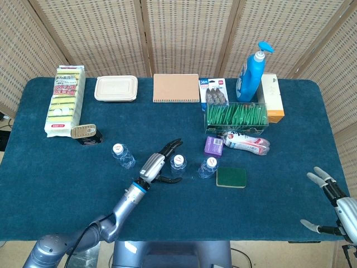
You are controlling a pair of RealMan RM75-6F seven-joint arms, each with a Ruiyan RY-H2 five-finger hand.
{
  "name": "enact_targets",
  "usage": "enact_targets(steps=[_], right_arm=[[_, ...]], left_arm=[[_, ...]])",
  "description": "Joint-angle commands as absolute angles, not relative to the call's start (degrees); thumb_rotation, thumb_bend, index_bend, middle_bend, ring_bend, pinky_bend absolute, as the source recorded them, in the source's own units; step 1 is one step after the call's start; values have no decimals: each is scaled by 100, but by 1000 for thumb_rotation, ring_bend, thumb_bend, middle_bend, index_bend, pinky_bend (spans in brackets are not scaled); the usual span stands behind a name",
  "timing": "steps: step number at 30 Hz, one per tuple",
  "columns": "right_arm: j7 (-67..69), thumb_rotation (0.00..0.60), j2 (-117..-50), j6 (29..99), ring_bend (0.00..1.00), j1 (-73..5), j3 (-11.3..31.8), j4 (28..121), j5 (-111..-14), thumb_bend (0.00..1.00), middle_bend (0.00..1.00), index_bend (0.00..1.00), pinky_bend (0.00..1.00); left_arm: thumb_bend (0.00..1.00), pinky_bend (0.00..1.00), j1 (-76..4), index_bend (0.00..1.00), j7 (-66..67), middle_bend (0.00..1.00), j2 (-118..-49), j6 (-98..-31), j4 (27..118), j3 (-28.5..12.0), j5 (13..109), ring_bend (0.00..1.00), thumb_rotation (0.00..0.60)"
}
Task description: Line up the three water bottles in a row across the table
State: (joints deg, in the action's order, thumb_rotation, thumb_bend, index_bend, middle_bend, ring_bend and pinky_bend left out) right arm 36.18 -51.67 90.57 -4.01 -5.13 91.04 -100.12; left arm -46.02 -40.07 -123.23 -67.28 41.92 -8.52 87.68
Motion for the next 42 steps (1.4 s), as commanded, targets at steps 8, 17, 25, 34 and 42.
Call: enact_targets(steps=[8,17,25,34,42], right_arm=[[3520,600,-5181,9054,0,-401,-534,9123,-10072,0,18,100,181],[3281,600,-5170,9018,0,-391,-574,9273,-10129,0,18,100,181],[3170,600,-5169,8971,0,-405,-599,9347,-10167,0,18,100,181],[3079,600,-5168,8952,0,-416,-629,9416,-10229,0,19,100,181],[2997,600,-5171,8851,0,-472,-651,9484,-10270,0,19,100,181]], left_arm=[[66,131,-4272,0,-3919,0,-11628,-7439,5355,-704,9026,0,600],[71,120,-4067,0,-3137,0,-10265,-7732,7512,-744,9188,0,600],[74,96,-3788,0,-2503,0,-8915,-7797,9144,-916,8999,0,600],[74,96,-3255,0,-3269,0,-7750,-8068,9265,-1184,8505,0,600],[74,96,-2930,0,-4600,0,-7948,-7580,7923,-867,8123,0,600]])
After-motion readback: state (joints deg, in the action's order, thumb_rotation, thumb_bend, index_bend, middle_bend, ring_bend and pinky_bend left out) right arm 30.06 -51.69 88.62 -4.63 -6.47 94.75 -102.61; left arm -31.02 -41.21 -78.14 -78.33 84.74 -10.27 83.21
